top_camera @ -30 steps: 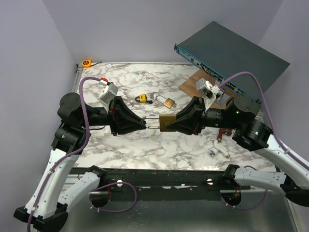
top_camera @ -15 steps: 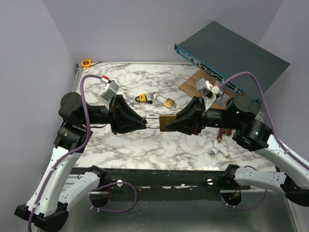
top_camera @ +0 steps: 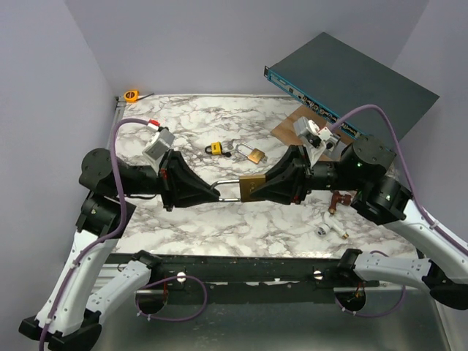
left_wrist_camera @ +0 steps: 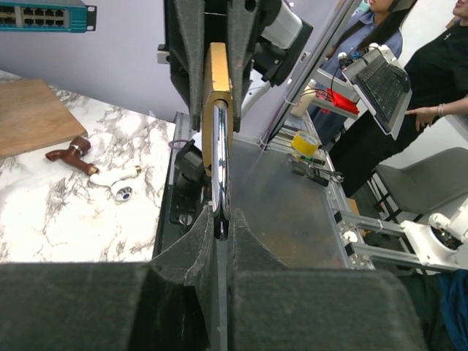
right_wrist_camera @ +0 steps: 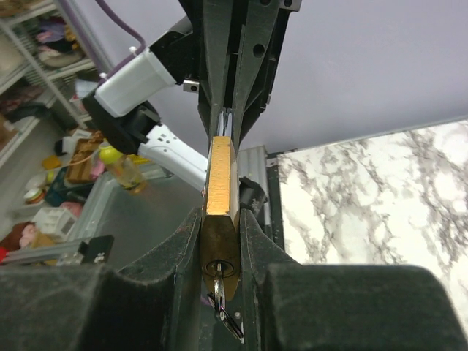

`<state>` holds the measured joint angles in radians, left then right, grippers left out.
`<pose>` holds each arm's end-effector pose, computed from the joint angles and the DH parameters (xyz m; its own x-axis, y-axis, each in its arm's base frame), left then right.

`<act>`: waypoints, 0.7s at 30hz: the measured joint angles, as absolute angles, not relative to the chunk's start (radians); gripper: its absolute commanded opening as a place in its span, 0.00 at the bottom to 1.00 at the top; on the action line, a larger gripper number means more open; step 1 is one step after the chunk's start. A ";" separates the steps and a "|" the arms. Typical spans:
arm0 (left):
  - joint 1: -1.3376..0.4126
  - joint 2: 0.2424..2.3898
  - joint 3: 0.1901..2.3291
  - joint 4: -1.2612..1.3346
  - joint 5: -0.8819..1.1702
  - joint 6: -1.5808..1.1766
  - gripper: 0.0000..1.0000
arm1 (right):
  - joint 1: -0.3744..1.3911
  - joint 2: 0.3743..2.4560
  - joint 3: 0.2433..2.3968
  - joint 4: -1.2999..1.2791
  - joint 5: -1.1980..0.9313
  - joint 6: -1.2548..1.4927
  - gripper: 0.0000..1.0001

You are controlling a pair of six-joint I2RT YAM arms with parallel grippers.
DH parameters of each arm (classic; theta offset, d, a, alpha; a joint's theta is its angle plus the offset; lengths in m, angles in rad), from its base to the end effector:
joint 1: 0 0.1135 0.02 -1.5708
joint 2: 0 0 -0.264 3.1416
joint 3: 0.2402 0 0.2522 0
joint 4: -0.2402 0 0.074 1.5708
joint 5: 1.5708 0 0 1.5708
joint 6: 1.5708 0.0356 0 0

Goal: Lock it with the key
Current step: Lock the lock.

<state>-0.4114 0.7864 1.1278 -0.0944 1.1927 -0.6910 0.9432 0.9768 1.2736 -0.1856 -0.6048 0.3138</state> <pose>0.1048 -0.0818 0.4602 -0.4478 -0.0613 -0.8920 0.8931 -0.0793 -0.4429 0.0961 0.1670 0.4728 -0.2460 0.0934 -0.9648 -0.9691 -0.0033 0.2468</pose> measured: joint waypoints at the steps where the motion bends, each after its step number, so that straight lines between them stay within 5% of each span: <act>1: -0.414 0.773 1.133 -0.099 1.192 -0.693 0.00 | 0.943 0.986 1.285 -0.185 -0.626 0.318 0.01; 21: -0.415 0.643 1.217 -0.281 1.046 -0.640 0.00 | 0.943 1.113 1.336 0.007 -0.830 0.497 0.01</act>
<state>-0.4149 0.6430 1.2167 -0.2806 1.0462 -0.6403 0.9432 1.1130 1.3361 0.0074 -0.8299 0.4969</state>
